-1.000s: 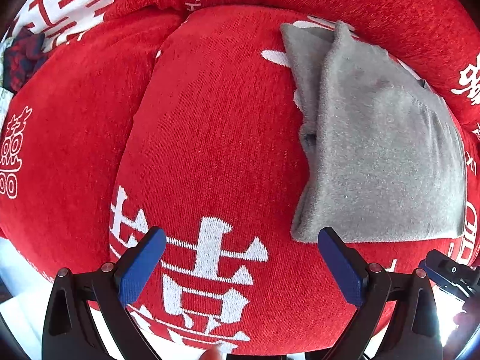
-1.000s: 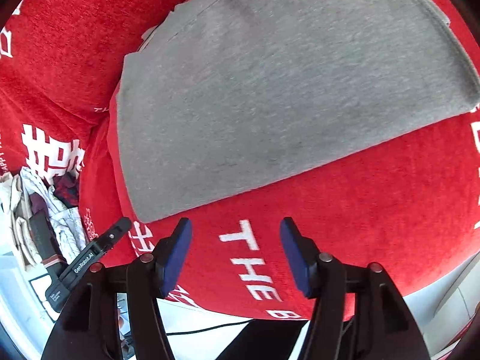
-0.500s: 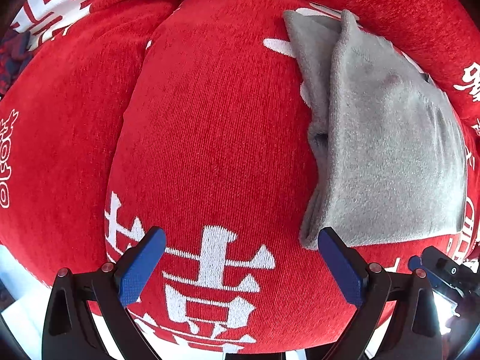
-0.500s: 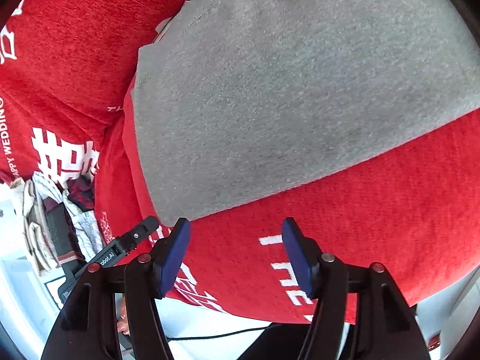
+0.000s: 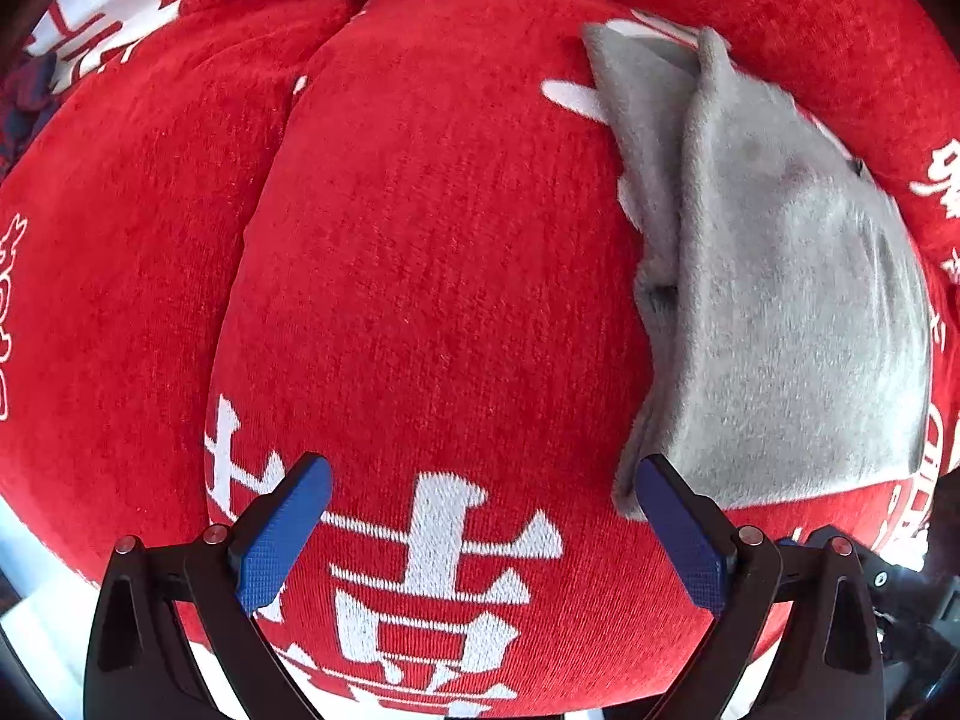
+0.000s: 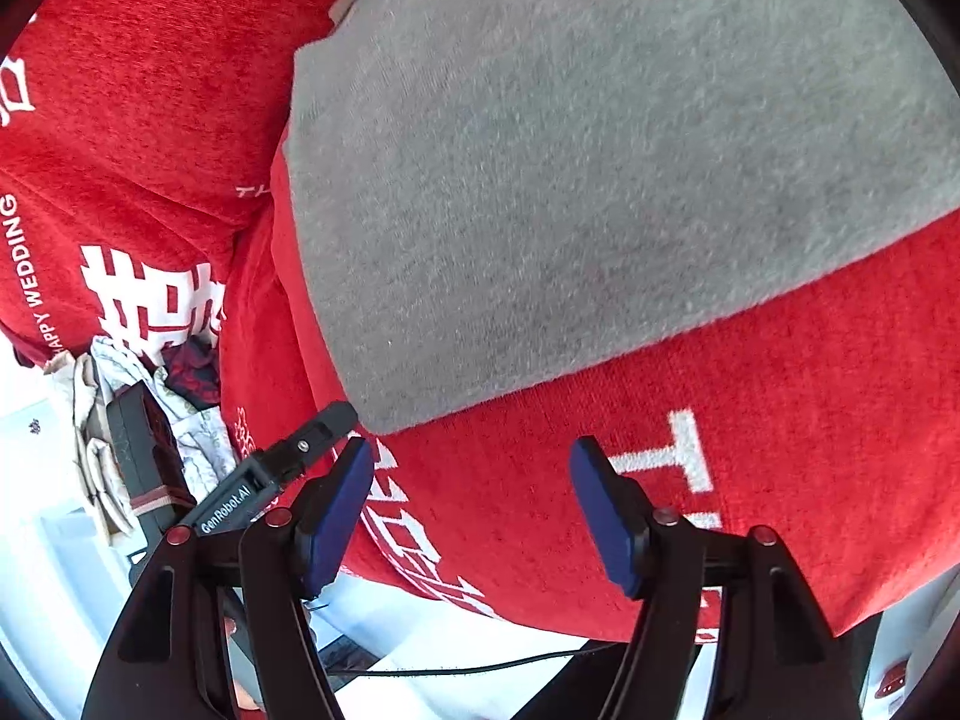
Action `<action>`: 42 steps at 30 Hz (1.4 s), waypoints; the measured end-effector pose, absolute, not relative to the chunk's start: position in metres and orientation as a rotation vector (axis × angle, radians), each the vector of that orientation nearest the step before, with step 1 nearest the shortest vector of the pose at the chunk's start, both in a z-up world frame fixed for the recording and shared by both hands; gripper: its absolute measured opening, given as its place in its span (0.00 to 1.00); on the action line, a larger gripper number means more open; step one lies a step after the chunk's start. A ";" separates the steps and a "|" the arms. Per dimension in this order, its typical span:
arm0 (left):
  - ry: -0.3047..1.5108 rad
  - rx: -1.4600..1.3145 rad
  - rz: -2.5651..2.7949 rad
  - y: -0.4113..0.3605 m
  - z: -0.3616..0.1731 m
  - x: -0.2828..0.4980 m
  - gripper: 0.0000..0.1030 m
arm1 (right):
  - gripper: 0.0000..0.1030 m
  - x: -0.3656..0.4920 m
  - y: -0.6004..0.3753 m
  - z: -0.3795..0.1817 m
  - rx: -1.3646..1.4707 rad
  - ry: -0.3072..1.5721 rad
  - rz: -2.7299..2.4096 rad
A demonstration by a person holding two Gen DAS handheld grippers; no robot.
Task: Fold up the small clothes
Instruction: 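Move both tools to the end of the folded sweater and close on it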
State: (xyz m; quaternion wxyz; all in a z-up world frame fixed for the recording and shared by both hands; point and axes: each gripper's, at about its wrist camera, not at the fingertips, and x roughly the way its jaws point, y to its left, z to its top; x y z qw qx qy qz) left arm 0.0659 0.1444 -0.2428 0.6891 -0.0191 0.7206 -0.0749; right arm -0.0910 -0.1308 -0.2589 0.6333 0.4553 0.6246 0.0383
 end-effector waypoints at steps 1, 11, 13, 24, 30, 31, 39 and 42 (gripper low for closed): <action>1.607 -0.067 -0.173 0.148 -0.243 0.069 0.98 | 0.69 -0.092 -0.131 -0.261 1.064 1.416 0.083; 1.581 -0.320 -0.343 0.153 -0.242 0.103 0.98 | 0.69 -0.094 -0.146 -0.293 1.390 1.220 0.101; 1.582 -0.375 -0.390 0.147 -0.243 0.109 0.98 | 0.69 -0.095 -0.145 -0.295 1.424 1.188 0.102; 1.640 -0.606 -0.592 0.119 -0.262 0.139 0.98 | 0.08 -0.072 -0.153 -0.286 1.616 1.022 0.193; 1.641 -0.740 -0.709 0.088 -0.270 0.170 0.98 | 0.08 -0.057 -0.164 -0.243 1.459 1.010 0.308; 1.640 -0.736 -0.726 0.078 -0.271 0.175 0.98 | 0.08 -0.055 -0.163 -0.242 1.440 1.022 0.314; 1.662 -0.399 -0.735 0.015 -0.265 0.178 0.94 | 0.10 -0.063 -0.143 -0.261 1.267 1.275 0.305; 1.631 -0.275 -0.674 0.011 -0.262 0.175 0.55 | 0.11 -0.071 -0.143 -0.256 1.178 1.341 0.311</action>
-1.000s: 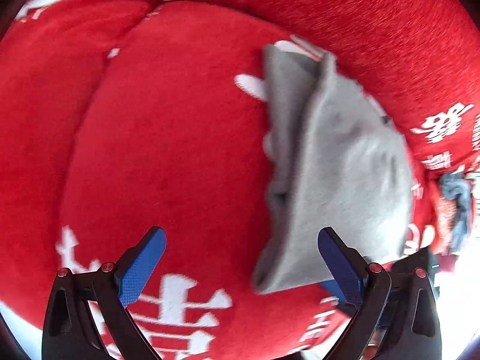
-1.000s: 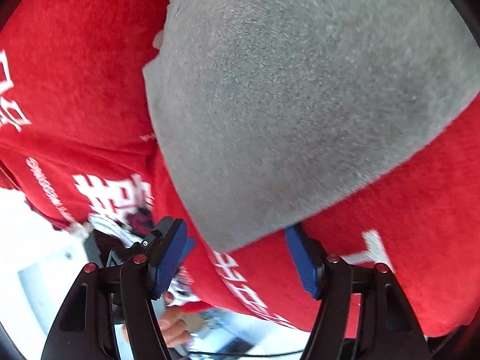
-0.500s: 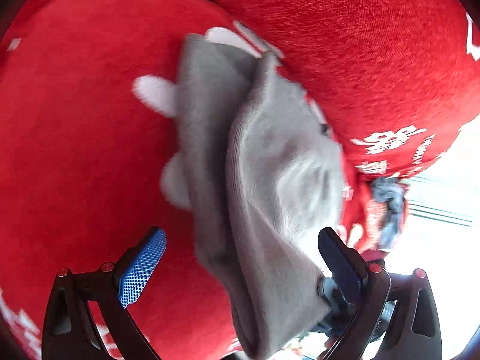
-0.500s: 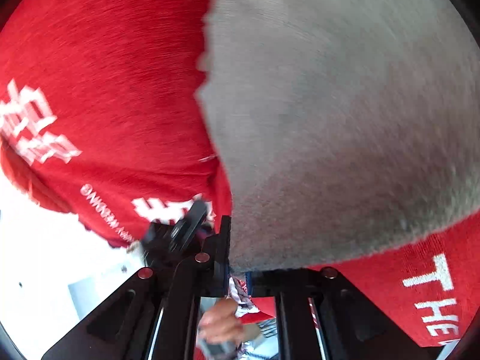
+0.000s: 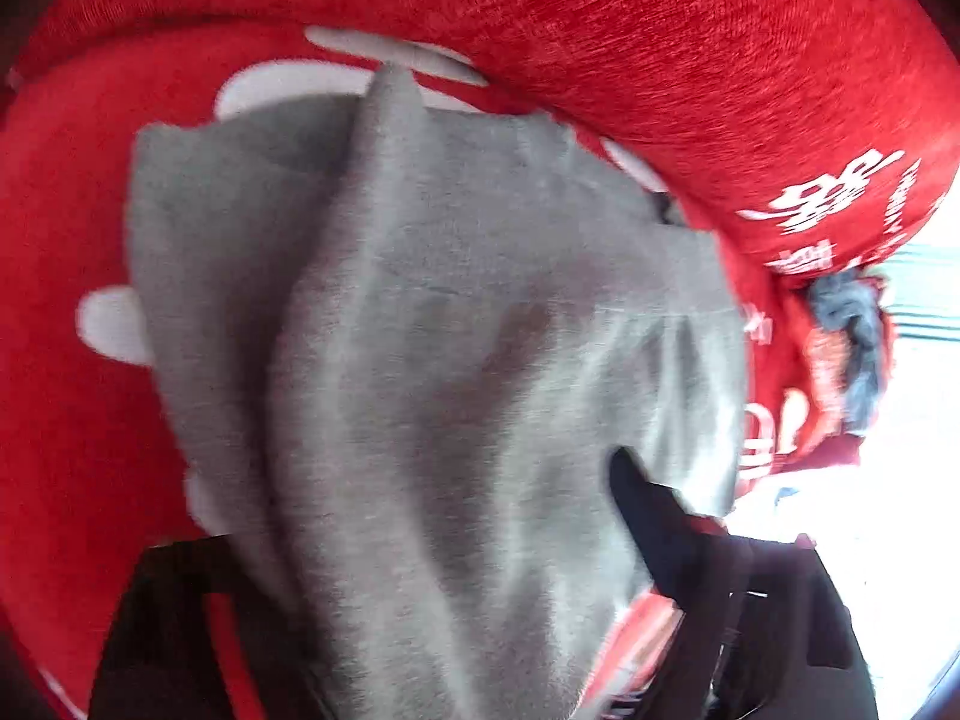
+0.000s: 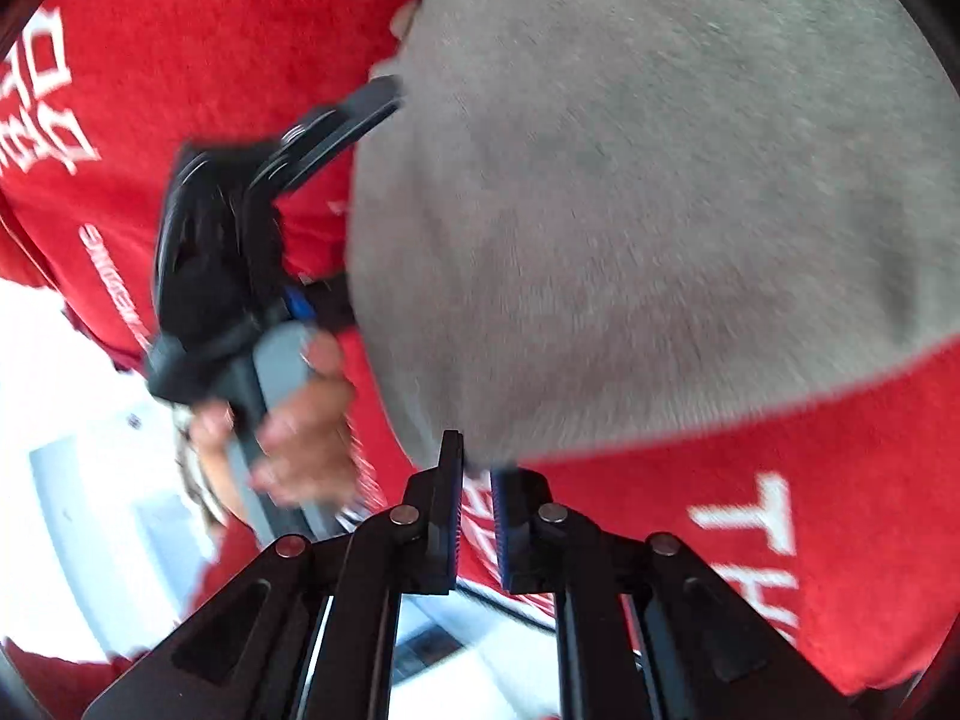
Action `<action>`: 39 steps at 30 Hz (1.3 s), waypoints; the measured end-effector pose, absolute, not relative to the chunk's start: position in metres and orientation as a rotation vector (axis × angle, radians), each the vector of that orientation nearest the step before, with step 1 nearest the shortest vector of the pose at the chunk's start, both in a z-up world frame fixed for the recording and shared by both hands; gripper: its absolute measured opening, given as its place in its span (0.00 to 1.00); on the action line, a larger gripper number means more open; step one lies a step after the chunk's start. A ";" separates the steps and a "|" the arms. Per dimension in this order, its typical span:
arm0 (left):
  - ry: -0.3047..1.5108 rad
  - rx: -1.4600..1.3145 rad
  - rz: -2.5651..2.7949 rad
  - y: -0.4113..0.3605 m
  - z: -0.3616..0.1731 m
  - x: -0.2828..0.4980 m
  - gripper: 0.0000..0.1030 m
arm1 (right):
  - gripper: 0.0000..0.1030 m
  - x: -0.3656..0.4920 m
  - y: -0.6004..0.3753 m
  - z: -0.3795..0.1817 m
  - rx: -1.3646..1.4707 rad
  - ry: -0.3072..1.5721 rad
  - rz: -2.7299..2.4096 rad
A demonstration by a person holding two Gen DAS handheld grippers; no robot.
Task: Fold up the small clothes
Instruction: 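Move both tools to the end of the folded sweater and close on it, then fold the held end over the sweater with both tools, then open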
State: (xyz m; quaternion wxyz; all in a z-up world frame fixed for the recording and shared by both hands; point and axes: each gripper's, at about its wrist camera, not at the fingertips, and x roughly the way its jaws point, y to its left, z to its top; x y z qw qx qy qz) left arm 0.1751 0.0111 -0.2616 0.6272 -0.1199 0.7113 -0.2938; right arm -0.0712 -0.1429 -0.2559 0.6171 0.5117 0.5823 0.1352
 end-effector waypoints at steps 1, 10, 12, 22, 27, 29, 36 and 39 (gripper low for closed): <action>1.623 -0.228 -0.656 0.011 -0.261 0.175 0.29 | 0.11 -0.075 -0.146 -0.253 1.159 1.349 0.312; 1.479 -0.297 -0.694 0.009 -0.206 0.164 0.19 | 0.11 -0.098 -0.208 -0.236 1.177 1.278 0.246; 1.445 -0.303 -0.720 -0.003 -0.185 0.160 0.17 | 0.11 -0.095 -0.224 -0.234 1.182 1.254 0.221; 1.355 -0.153 -0.889 -0.174 -0.125 0.132 0.14 | 0.11 -0.110 -0.329 -0.221 1.218 1.106 0.109; 1.418 0.072 -0.890 -0.273 -0.166 0.103 0.14 | 0.11 -0.115 -0.371 -0.240 1.305 1.049 0.051; 1.438 0.166 -0.854 -0.295 -0.185 0.092 0.15 | 0.11 -0.117 -0.382 -0.255 1.347 1.039 0.043; 1.359 0.257 -0.880 -0.314 -0.173 0.064 0.67 | 0.11 -0.114 -0.400 -0.267 1.419 1.014 0.043; 1.295 0.288 -0.922 -0.319 -0.150 0.053 0.67 | 0.13 -0.116 -0.419 -0.271 1.496 0.958 0.045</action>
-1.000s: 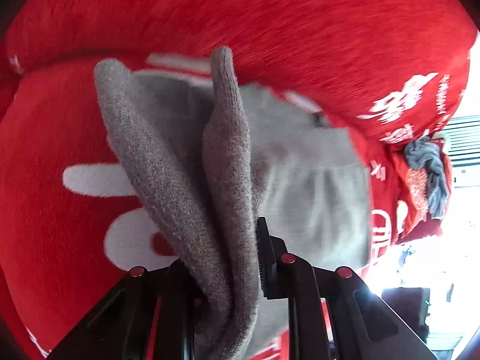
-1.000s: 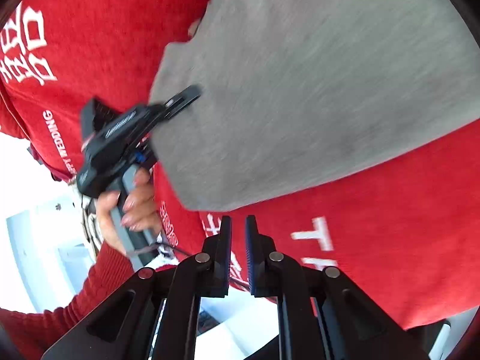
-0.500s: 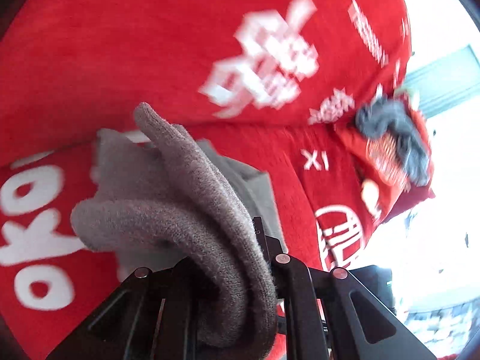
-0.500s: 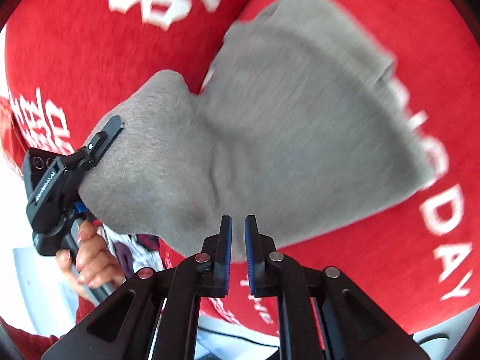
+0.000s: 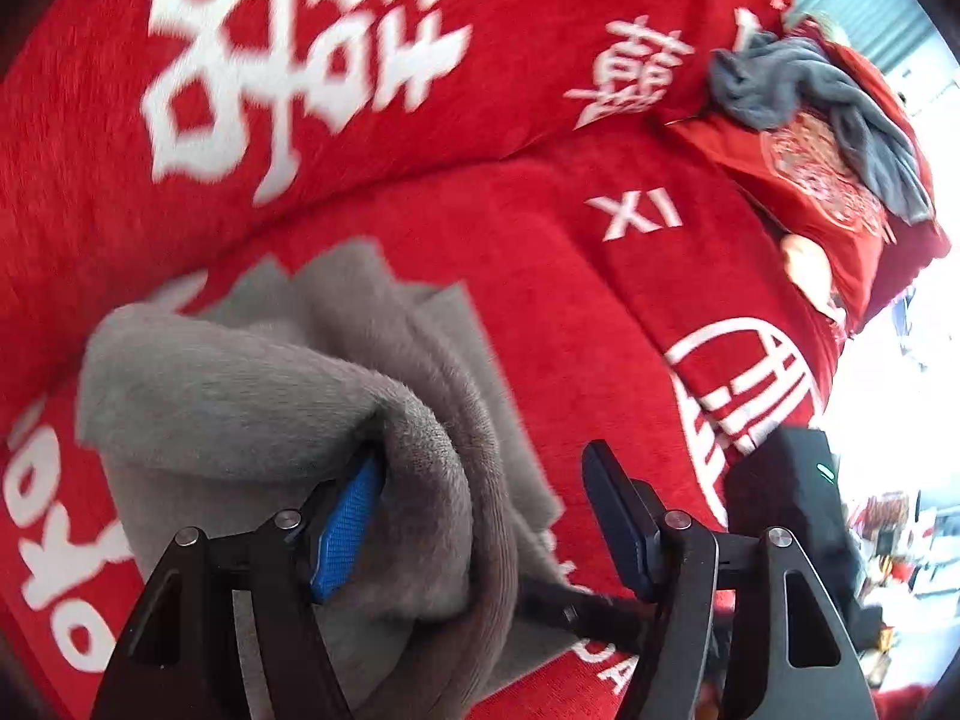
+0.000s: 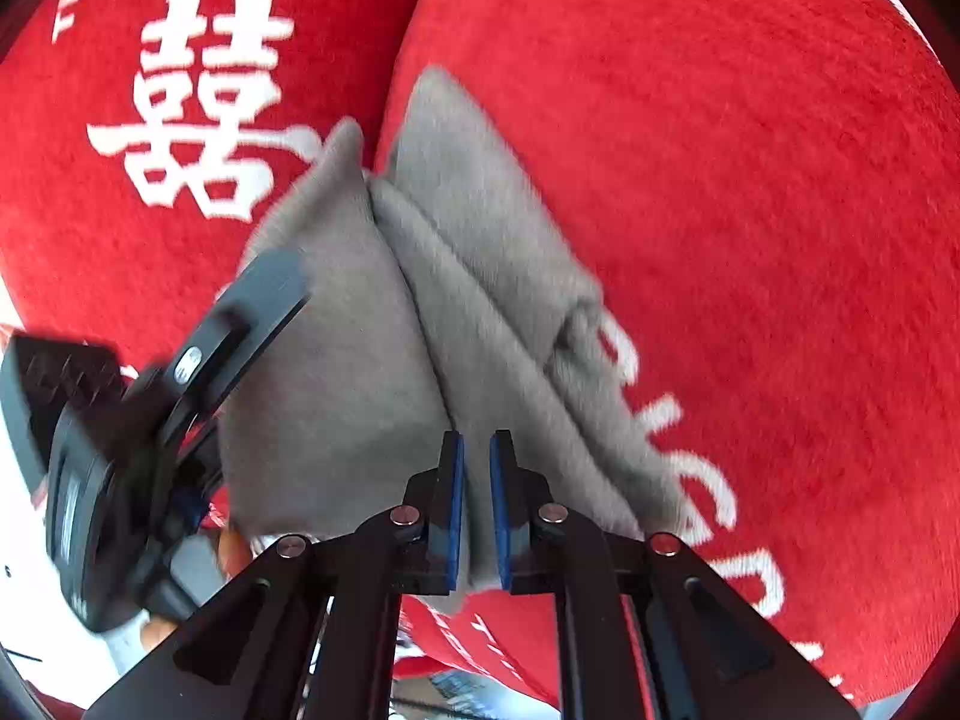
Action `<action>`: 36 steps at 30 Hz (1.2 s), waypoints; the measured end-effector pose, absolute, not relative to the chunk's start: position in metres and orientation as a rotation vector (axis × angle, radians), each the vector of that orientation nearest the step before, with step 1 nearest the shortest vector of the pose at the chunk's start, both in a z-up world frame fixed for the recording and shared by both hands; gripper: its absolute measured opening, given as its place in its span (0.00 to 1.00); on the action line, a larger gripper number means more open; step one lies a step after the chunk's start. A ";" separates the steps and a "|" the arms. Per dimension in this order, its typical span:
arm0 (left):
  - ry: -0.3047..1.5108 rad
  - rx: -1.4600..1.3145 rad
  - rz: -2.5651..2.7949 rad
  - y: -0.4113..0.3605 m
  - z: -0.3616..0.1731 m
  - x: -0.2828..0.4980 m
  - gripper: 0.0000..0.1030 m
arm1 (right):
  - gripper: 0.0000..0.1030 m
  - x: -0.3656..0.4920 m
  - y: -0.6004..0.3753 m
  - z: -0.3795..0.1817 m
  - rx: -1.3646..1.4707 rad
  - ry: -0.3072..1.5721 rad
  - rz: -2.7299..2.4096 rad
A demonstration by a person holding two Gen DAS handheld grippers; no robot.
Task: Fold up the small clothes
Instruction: 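Fold the held end over the sweater with both tools, then open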
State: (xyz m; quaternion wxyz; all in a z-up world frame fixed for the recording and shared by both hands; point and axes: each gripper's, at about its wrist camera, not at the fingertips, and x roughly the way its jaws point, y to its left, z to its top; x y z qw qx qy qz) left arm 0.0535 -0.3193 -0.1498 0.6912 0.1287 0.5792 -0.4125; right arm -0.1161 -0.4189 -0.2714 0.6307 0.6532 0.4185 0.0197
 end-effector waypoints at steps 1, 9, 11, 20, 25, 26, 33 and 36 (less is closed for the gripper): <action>1.279 0.273 -0.928 -0.319 -0.143 0.053 0.67 | 0.19 -0.117 -0.426 -0.274 1.535 0.934 0.047; 1.221 0.210 -0.702 -0.247 -0.121 0.088 0.67 | 0.49 -0.108 -0.448 -0.291 1.785 0.774 0.140; 1.264 0.203 -0.624 -0.229 -0.133 0.097 0.67 | 0.49 -0.105 -0.449 -0.291 1.800 0.772 0.159; 1.462 0.086 -0.390 -0.158 -0.192 0.116 0.67 | 0.62 -0.129 -0.460 -0.293 1.892 0.730 0.216; 1.475 0.116 -0.393 -0.157 -0.200 0.115 0.67 | 0.21 -0.079 -0.453 -0.254 1.414 1.065 0.172; 1.475 0.118 -0.391 -0.158 -0.199 0.116 0.67 | 0.19 -0.070 -0.448 -0.240 1.264 1.121 0.147; 1.407 0.270 -0.455 -0.178 -0.194 0.096 0.69 | 0.17 -0.081 -0.437 -0.194 0.958 1.143 0.144; 1.393 0.281 -0.450 -0.179 -0.202 0.091 0.83 | 0.18 -0.088 -0.440 -0.231 0.910 1.242 0.067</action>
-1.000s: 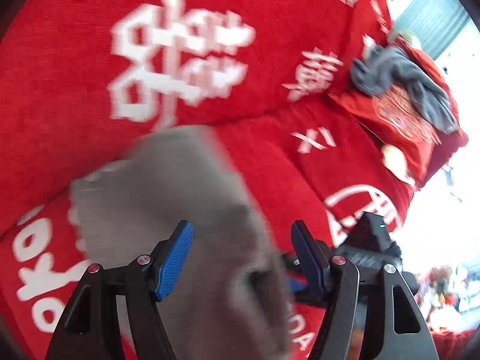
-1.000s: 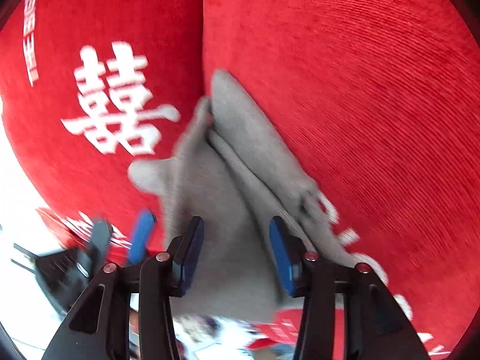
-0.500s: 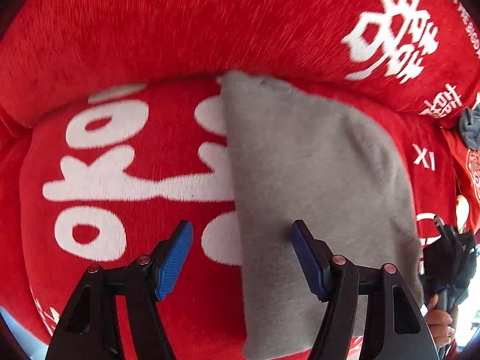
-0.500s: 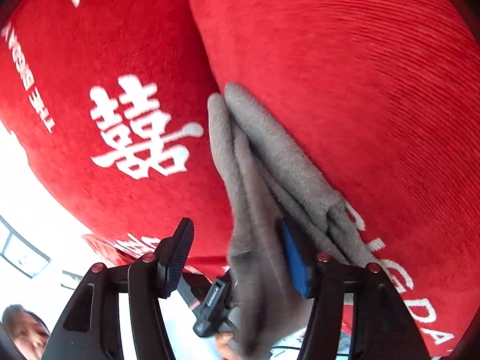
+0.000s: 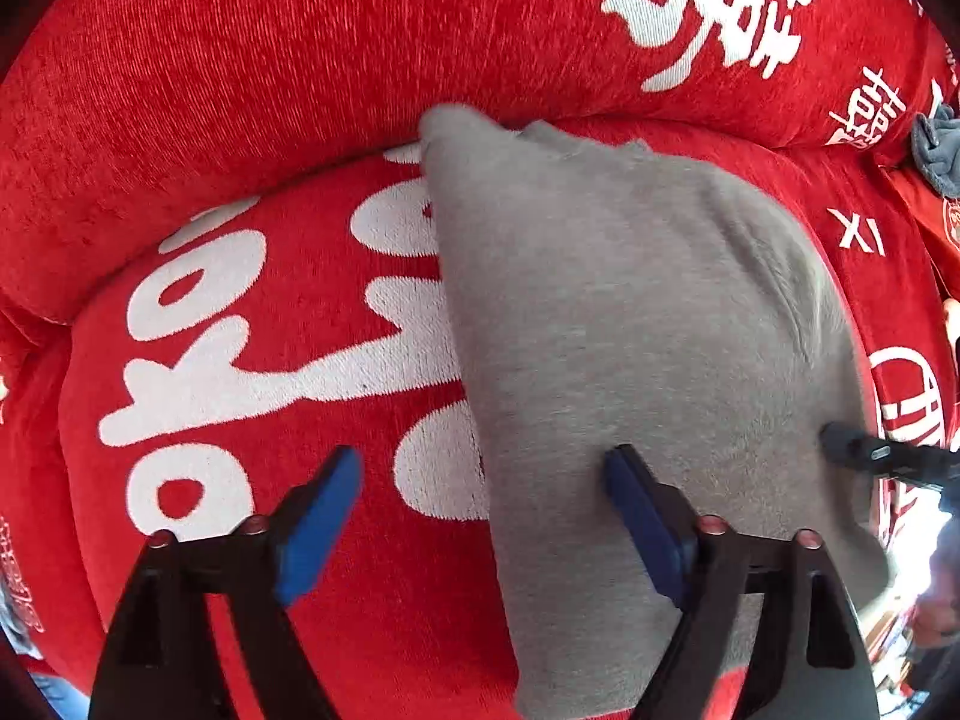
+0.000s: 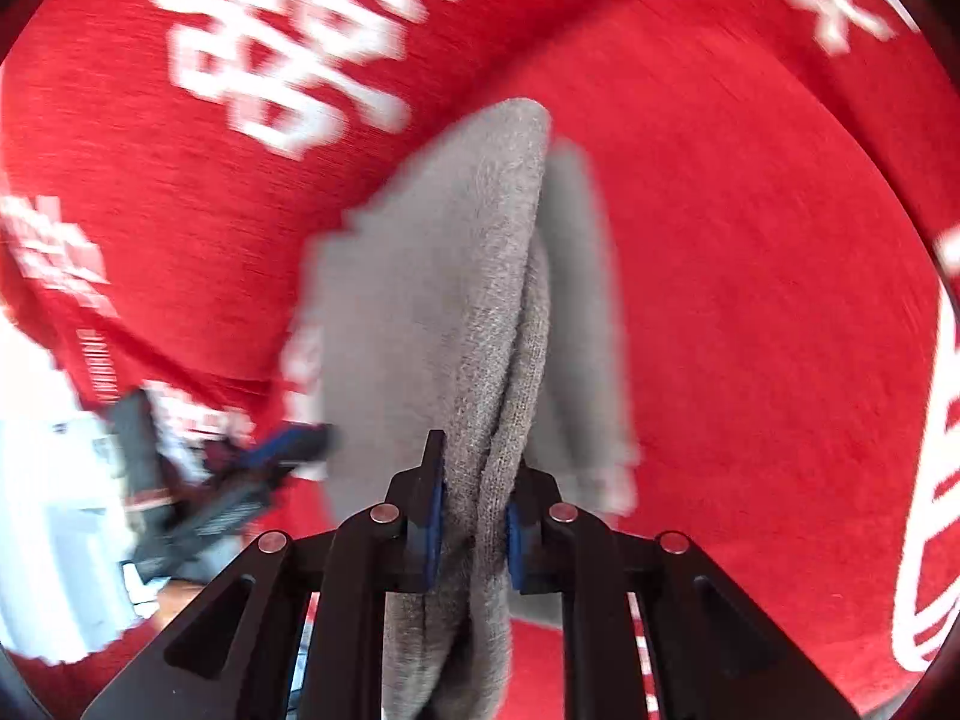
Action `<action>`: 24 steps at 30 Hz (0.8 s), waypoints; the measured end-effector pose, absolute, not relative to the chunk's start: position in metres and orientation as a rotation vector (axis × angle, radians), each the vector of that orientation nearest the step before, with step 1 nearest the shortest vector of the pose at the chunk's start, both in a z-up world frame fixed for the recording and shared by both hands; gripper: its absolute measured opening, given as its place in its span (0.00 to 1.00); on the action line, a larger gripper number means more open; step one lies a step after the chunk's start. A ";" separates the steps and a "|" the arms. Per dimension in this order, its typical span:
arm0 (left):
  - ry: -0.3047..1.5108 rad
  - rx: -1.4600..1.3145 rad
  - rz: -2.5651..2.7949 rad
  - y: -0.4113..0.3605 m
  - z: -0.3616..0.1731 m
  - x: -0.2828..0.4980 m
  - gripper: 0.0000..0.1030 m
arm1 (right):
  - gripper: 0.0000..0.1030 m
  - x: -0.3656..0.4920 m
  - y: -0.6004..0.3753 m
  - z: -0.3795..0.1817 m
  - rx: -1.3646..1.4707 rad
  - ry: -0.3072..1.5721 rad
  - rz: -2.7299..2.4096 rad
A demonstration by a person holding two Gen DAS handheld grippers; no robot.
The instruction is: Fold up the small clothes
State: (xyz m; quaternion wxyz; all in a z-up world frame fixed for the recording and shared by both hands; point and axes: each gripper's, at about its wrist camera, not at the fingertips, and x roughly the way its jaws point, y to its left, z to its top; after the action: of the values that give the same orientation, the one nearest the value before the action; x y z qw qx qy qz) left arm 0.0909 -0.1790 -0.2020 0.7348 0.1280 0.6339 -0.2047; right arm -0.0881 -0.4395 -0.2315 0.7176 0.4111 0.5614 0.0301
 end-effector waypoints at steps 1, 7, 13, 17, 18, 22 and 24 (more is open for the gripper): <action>1.394 0.274 -0.443 -0.178 -0.202 0.091 0.83 | 0.17 -0.089 -0.443 -0.235 0.941 1.219 0.079; 1.360 0.314 -0.442 -0.169 -0.183 0.090 0.83 | 0.27 -0.102 -0.446 -0.201 0.813 1.225 -0.044; 1.374 0.363 -0.545 -0.172 -0.170 0.061 0.83 | 0.17 -0.116 -0.425 -0.147 0.726 1.160 0.108; 1.415 0.434 -0.543 -0.177 -0.199 0.038 0.83 | 0.17 -0.120 -0.382 -0.166 0.537 1.272 0.169; 1.430 0.444 -0.529 -0.175 -0.210 0.034 0.83 | 0.17 -0.119 -0.377 -0.177 0.490 1.306 0.148; 1.488 0.376 -0.518 -0.155 -0.217 0.034 0.83 | 0.00 -0.135 -0.400 -0.204 0.463 1.348 0.036; 1.499 0.363 -0.504 -0.148 -0.210 0.039 0.83 | 0.05 -0.147 -0.429 -0.197 0.559 1.339 -0.073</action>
State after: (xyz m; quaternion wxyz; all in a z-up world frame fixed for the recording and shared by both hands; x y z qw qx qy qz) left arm 0.0388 -0.1479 -0.2103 0.6886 0.1620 0.6700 -0.2252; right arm -0.1473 -0.4291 -0.1966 0.7476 0.2554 0.6122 -0.0334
